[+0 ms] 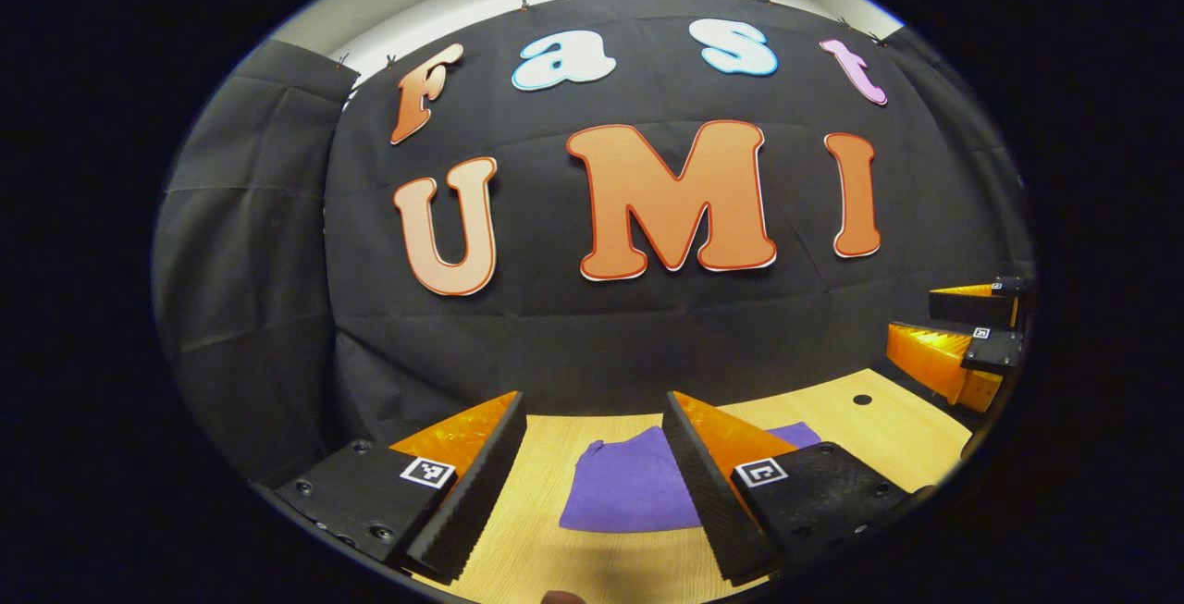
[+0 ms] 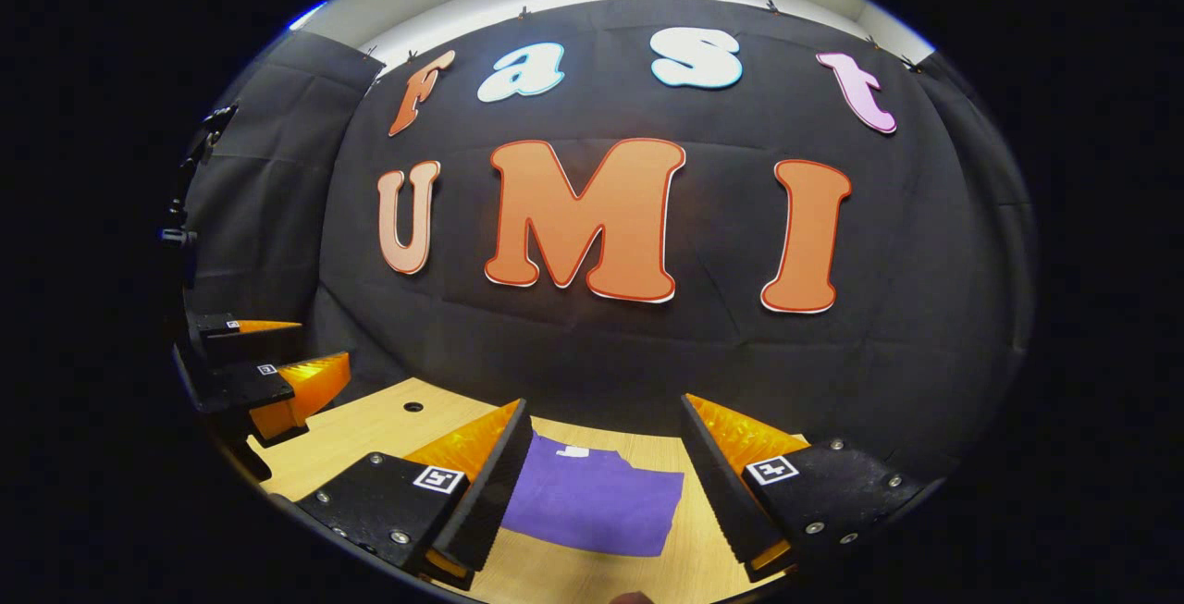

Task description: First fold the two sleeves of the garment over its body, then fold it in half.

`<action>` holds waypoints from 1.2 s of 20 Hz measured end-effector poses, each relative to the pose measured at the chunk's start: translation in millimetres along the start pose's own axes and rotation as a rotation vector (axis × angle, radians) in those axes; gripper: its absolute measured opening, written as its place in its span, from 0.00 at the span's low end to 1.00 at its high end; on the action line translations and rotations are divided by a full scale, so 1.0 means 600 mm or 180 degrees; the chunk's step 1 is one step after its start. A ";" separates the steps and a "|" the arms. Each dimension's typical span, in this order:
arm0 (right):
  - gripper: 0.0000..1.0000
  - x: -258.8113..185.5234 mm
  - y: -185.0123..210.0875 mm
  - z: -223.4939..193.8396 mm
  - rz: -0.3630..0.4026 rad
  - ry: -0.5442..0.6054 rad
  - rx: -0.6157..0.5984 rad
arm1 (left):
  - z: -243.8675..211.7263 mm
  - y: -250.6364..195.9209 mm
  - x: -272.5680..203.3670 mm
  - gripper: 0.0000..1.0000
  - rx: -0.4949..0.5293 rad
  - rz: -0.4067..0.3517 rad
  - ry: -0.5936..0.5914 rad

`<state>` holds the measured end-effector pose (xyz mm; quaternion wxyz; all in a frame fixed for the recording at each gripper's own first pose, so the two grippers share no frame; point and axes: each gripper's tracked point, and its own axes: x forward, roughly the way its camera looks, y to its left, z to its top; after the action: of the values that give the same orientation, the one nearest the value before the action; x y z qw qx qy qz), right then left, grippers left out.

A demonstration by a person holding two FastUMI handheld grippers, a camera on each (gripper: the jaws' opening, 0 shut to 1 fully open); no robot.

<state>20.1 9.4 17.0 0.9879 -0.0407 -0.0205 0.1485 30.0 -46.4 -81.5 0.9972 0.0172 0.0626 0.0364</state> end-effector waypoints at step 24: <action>0.95 -0.050 0.004 0.031 -0.0265 -0.0163 -0.0024 | 0.015 0.030 -0.036 0.93 -0.0104 -0.0236 -0.0100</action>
<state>-10.0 4.2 34.6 0.9922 -0.0397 -0.0480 0.1082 8.4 -30.5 -68.9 0.9989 -0.0008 0.0470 0.0001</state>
